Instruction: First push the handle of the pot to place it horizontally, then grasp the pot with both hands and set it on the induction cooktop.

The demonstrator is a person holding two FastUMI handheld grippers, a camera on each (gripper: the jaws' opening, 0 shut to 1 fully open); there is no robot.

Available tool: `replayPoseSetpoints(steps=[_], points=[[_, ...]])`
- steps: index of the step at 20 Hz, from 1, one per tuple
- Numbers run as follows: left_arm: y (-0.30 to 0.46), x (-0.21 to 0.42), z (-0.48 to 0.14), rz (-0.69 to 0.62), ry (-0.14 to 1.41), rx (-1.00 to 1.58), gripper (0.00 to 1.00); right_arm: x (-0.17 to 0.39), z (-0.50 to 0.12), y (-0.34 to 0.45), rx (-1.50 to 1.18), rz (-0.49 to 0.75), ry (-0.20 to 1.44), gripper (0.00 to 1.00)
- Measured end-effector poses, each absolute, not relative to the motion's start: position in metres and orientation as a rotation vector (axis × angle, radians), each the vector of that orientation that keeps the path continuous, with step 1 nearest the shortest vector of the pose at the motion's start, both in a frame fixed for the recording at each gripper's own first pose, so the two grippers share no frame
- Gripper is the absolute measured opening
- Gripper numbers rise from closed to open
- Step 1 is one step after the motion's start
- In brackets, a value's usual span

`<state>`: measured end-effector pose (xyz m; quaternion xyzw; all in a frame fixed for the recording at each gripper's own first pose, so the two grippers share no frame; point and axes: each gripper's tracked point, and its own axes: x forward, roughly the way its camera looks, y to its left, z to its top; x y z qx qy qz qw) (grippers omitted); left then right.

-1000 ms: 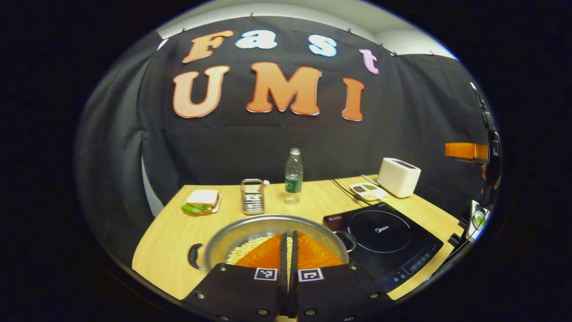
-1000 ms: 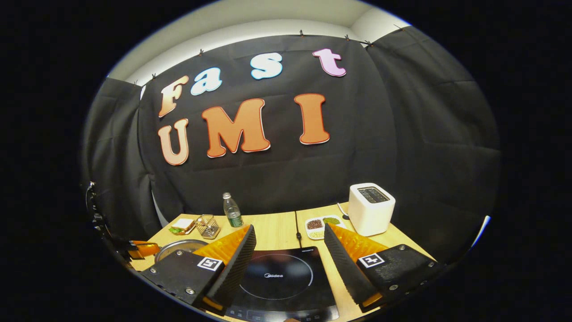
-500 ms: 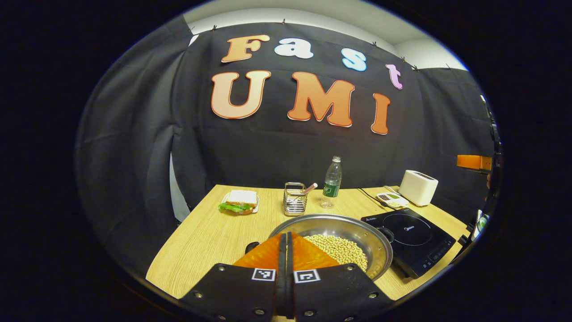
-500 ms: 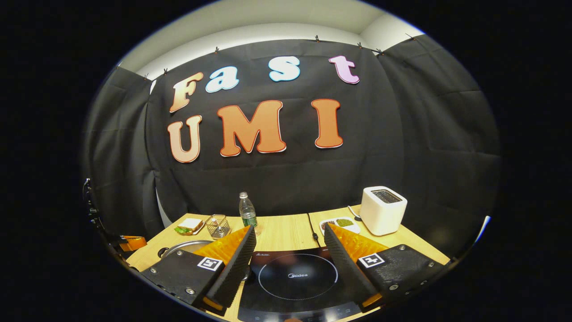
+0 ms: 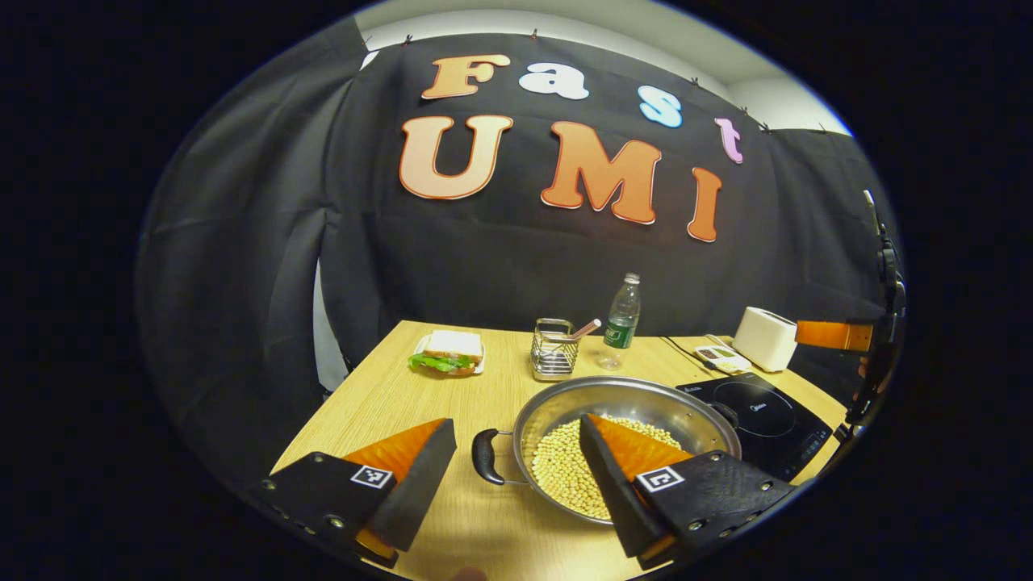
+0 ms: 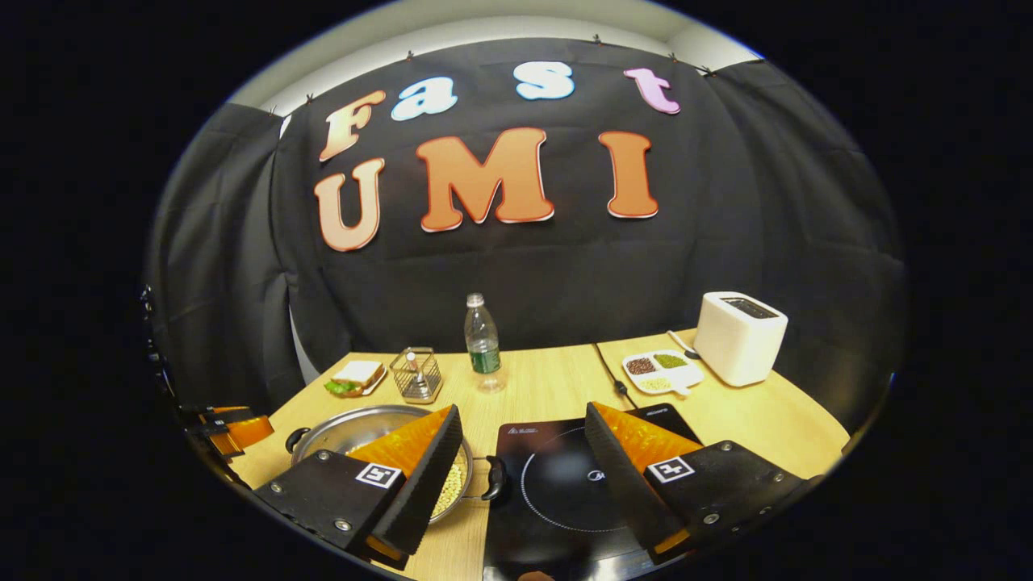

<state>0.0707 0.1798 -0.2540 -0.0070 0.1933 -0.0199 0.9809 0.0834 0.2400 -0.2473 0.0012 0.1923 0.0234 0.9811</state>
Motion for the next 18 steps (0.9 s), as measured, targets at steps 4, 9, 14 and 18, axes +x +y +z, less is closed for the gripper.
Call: replayPoseSetpoints(steps=[4,9,14,18], points=[[0.176,0.076,-0.277,-0.083,0.443,-0.051,0.93,0.091,-0.291,0.257,-0.033,0.042,0.471,0.95],[0.177,0.083,-0.311,-0.094,0.529,-0.073,0.93,0.101,-0.336,0.262,-0.068,0.022,0.571,0.96],[0.178,0.091,-0.331,-0.101,0.590,-0.081,0.93,0.108,-0.359,0.272,-0.096,0.031,0.625,0.96],[0.175,0.096,-0.340,-0.116,0.612,-0.081,0.93,0.107,-0.371,0.274,-0.102,0.036,0.666,0.96]])
